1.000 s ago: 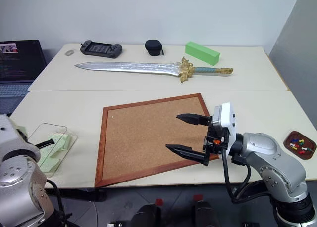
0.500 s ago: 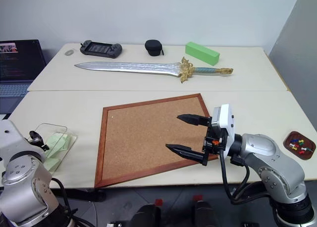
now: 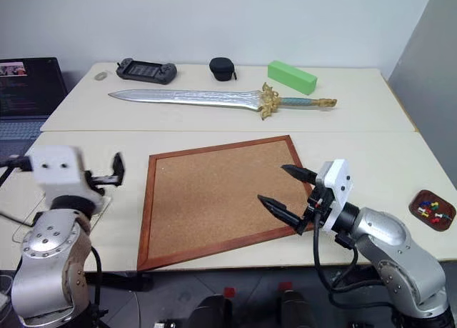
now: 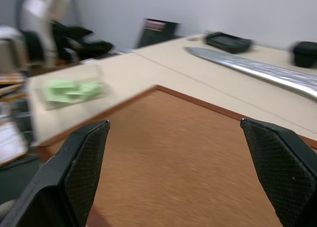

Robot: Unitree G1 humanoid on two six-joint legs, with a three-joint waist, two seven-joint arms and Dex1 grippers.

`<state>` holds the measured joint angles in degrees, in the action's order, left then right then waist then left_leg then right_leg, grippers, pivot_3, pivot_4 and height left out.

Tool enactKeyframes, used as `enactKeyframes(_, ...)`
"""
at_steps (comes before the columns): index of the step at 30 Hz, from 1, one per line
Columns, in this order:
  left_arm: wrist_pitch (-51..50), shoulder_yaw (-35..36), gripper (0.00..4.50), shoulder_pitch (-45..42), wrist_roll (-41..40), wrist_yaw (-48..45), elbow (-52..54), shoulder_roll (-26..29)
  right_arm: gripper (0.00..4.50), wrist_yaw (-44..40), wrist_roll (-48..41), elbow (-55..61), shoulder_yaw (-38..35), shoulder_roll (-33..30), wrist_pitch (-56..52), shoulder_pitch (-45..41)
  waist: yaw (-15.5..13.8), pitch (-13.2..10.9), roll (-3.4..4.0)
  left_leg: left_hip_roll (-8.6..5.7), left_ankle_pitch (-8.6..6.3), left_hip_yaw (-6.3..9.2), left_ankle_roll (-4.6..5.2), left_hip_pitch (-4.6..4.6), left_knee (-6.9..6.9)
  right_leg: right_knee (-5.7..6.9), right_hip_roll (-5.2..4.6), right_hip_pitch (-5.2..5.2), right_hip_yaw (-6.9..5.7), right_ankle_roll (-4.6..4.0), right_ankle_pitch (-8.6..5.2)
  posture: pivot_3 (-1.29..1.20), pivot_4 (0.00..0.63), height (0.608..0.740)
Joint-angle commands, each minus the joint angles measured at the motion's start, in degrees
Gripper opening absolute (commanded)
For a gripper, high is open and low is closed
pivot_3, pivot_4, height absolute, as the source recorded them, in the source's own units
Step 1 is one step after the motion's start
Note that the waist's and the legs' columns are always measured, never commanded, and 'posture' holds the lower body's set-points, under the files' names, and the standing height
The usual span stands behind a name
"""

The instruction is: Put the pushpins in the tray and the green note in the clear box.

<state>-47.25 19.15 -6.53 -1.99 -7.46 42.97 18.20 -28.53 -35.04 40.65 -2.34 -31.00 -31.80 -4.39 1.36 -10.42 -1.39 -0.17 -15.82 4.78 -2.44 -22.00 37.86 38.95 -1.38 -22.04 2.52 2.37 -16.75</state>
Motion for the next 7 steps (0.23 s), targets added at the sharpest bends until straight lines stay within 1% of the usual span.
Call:
enactKeyframes(1, 1.79, -4.32, 4.46, 1.90, -2.32, -1.66, -0.24, -2.09, 4.50, 13.18, 10.97, 1.81, 2.23, 4.23, -0.55, 0.99, 0.26, 0.00, 0.00, 0.01, 0.00, -0.01, 0.00, 0.00, -0.01, 0.00, 0.00, 0.00, 0.01, 0.00, 0.00, 0.00, 0.150, 0.740)
enactKeyframes(3, 3.72, -6.62, 4.46, 3.10, -2.68, -2.46, -1.44, -2.57, 4.50, 18.23, 15.61, 1.43, 3.85, 7.00, -0.96, 1.66, 0.36, 0.00, 0.01, 0.06, 0.02, -0.04, -0.03, 0.02, -0.03, 0.02, 0.03, -0.04, 0.03, 0.00, 0.00, 0.00, 0.150, 0.740)
enactKeyframes(7, 8.31, -8.07, 4.46, 5.71, -2.40, -1.25, -4.39, -4.93, 4.50, 25.92, 24.18, -1.39, 6.93, 12.02, 0.19, 5.27, 0.22, 0.00, 0.01, 0.09, 0.08, 0.03, -0.15, -0.02, -0.09, 0.03, 0.09, -0.10, -0.02, -0.02, -0.01, 0.00, 0.150, 0.740)
